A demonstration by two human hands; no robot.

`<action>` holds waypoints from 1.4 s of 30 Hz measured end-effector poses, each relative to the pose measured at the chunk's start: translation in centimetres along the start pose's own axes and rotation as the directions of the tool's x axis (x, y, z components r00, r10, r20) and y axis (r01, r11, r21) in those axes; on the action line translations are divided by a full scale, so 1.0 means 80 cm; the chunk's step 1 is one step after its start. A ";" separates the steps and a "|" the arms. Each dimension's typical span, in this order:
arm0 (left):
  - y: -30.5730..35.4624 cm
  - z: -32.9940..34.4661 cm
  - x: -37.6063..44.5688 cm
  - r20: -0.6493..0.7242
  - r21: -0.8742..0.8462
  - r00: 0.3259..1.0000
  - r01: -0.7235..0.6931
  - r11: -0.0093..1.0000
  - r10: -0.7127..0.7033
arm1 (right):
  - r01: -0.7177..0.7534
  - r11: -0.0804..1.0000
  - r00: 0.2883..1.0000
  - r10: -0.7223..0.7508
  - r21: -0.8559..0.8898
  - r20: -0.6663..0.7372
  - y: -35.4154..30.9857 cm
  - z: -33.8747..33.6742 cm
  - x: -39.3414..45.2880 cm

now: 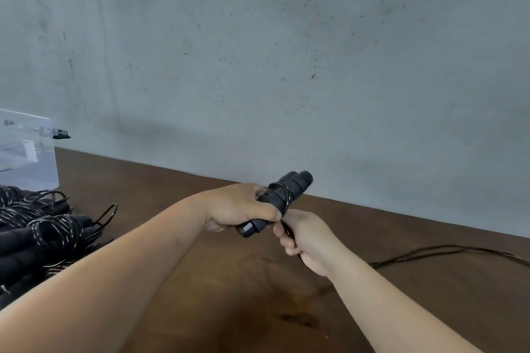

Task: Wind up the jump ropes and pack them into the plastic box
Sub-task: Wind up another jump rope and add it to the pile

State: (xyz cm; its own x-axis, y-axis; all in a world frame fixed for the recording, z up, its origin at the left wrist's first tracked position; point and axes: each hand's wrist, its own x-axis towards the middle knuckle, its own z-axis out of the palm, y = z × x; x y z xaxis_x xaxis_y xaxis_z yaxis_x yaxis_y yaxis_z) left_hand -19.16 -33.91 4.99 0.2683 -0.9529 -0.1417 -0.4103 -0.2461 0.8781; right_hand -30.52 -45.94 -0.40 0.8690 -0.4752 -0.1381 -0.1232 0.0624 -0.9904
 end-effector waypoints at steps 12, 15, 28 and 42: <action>-0.037 0.015 0.023 -0.282 0.738 0.945 0.104 0.667 0.164 | 0.140 0.096 0.990 0.017 -0.985 0.143 -0.040 0.007 -0.053; -0.032 0.036 0.025 -0.189 0.838 0.961 0.052 0.543 0.201 | 0.239 -0.047 0.971 0.007 -0.970 0.239 -0.068 0.008 -0.053; -0.020 0.017 -0.009 0.125 0.298 0.987 -0.132 0.945 0.099 | 0.075 0.957 0.939 0.027 -0.281 0.342 -0.065 -0.064 0.004; -0.023 0.016 0.013 -0.206 -0.042 0.969 -0.145 0.989 0.133 | -0.009 0.995 0.995 0.019 -0.102 0.096 0.000 -0.031 -0.020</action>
State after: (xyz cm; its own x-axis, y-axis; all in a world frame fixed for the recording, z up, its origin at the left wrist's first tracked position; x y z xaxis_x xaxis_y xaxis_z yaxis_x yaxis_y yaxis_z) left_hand -19.22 -34.68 2.63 0.3852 -0.9199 0.0739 -0.4075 -0.0977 0.9080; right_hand -33.06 -47.36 -0.16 0.9083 -0.3878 -0.1566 -0.1794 -0.0229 -0.9835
